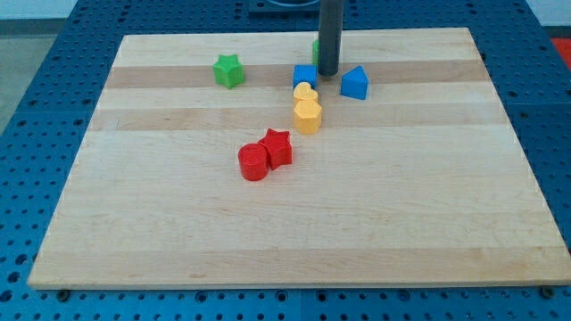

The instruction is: Move the green circle towards the green star

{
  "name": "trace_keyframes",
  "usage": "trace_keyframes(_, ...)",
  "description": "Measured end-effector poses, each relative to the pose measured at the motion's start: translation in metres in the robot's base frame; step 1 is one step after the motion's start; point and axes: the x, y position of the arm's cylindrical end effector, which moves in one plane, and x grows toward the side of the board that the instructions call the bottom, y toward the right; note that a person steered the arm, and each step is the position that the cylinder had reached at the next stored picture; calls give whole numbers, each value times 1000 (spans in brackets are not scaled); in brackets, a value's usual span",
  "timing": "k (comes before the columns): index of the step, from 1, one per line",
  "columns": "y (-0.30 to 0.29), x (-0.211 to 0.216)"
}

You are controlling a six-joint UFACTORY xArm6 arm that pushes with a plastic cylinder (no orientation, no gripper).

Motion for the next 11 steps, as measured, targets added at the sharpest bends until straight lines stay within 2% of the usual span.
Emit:
trace_keyframes(4, 36, -73)
trace_keyframes(7, -33, -20)
trace_keyframes(8, -47, -21)
trace_keyframes(10, -57, -50)
trace_keyframes(11, -76, -47)
